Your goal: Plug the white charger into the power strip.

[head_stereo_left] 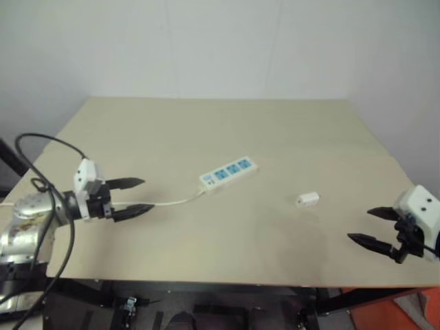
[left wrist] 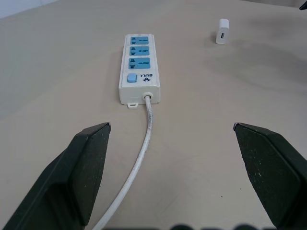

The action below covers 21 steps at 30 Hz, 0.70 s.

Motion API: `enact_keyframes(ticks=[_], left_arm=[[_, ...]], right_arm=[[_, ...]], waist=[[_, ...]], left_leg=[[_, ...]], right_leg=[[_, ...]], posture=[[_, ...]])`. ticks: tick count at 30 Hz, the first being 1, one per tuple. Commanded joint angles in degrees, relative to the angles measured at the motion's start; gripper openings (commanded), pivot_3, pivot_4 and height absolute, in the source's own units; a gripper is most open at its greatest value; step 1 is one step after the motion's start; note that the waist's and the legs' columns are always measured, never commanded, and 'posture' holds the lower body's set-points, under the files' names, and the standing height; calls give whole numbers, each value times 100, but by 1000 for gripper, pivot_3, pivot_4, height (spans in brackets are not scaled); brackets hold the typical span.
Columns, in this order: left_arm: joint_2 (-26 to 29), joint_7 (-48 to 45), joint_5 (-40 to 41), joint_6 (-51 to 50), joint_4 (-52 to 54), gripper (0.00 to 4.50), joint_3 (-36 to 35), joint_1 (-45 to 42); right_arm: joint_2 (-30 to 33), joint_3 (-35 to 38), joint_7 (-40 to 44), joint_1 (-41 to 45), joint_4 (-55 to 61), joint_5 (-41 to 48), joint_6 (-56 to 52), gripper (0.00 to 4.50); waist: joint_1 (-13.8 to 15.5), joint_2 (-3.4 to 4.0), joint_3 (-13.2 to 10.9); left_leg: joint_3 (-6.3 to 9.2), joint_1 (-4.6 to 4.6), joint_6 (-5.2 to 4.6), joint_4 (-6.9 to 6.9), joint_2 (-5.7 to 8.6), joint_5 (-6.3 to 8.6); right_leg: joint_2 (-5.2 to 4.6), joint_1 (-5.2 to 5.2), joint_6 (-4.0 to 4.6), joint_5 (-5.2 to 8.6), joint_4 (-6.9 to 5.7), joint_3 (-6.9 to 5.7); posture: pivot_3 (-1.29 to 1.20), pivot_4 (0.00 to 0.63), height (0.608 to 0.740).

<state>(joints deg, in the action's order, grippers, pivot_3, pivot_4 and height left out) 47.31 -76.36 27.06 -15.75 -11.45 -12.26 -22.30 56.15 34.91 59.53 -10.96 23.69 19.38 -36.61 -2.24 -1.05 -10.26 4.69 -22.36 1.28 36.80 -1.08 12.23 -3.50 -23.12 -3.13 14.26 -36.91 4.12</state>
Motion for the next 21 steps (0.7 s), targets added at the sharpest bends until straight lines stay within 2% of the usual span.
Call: enact_keyframes(ticks=[1,17,21], left_arm=[[15,-41,-23,151,-127,4472,28,-211],[-138,-273,-265,495,-920,4472,406,-909],[-372,-193,-443,1002,-1302,4472,468,-1019]], right_arm=[[-43,332,-75,-125,313,114,12,4500],[-268,745,-286,-733,761,248,-51,4500],[-261,666,-364,-703,793,298,-48,4500]], waist=[[0,0,0],[-4,-3,-1],[7,-3,0]], left_leg=[[0,0,0,0,0,0],[0,0,0,0,0,0],[0,1,0,0,1,0]], right_leg=[[0,0,0,0,0,0],[0,0,0,0,-1,1],[0,2,-1,0,0,1]], posture=[[0,150,740],[0,150,740],[0,150,740]])
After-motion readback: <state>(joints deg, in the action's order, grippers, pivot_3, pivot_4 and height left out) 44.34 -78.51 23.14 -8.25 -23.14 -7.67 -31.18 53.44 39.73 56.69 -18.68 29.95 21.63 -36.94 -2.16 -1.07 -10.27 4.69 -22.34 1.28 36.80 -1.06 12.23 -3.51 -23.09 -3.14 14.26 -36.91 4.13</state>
